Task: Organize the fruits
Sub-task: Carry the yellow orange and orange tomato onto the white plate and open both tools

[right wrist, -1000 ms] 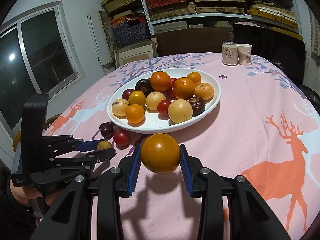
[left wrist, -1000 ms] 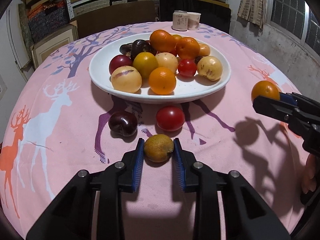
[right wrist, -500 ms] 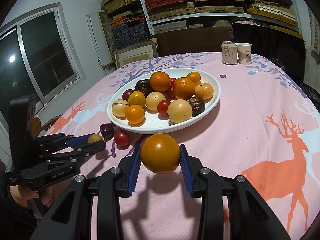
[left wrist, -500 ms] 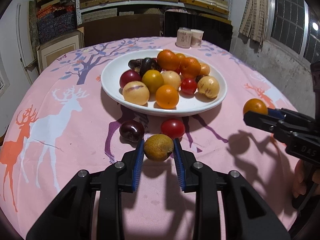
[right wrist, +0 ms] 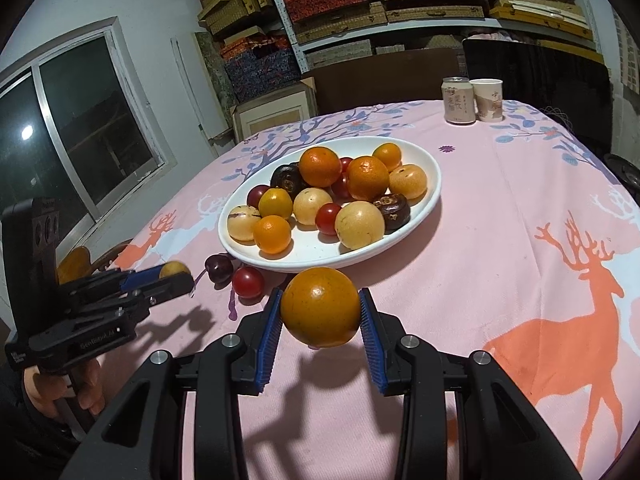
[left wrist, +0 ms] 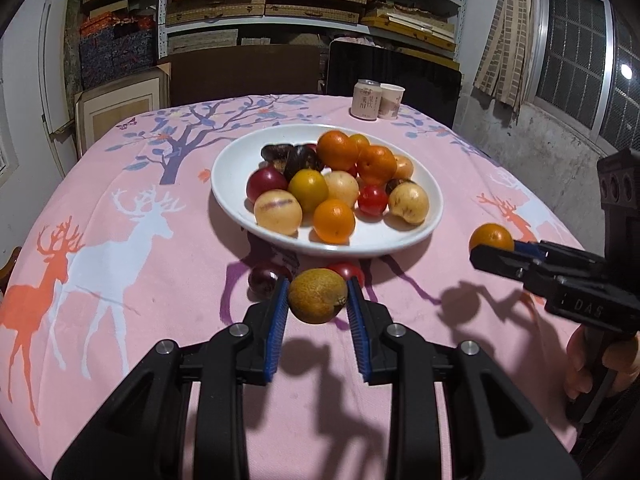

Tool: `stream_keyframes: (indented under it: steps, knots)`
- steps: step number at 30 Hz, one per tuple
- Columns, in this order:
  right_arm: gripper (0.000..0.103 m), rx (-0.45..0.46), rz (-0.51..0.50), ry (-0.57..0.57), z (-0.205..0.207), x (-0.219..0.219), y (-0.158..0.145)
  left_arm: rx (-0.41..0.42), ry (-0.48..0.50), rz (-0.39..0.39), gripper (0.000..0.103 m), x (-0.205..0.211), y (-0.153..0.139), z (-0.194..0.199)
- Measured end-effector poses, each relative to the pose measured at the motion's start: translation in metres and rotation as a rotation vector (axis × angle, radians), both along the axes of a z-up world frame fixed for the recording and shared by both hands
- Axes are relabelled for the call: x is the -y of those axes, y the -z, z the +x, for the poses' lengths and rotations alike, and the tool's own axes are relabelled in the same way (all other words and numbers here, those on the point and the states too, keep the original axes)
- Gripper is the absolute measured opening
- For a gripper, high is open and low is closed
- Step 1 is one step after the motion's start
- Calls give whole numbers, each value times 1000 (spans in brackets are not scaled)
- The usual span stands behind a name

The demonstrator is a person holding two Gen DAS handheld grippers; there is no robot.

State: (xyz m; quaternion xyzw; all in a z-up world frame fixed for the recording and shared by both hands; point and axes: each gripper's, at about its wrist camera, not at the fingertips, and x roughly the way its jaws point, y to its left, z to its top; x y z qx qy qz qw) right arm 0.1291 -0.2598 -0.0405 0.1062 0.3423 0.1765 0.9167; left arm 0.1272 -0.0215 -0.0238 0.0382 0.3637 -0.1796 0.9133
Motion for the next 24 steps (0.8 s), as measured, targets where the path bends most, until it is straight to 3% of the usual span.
stream_keyframes:
  steps: [7, 12, 15, 16, 18, 24]
  knots:
    - [38, 82, -72, -70, 30, -21, -34, -15, 31, -18, 28, 23, -29, 61]
    - [38, 100, -183, -111, 65, -39, -30, -62, 24, 12, 28, 46, -28, 116]
    - [41, 83, -223, -147, 79, -48, -20, -82, -7, 35, 47, 50, -24, 137]
    - [50, 100, -236, -145, 78, -50, -20, -79, -18, 36, 55, 49, -24, 140]
    - [55, 136, -241, -143, 72, -49, -23, -59, -39, 19, 66, 42, -27, 139]
    - [55, 176, -209, -101, 47, -34, -37, -58, -74, -30, 73, 10, -32, 118]
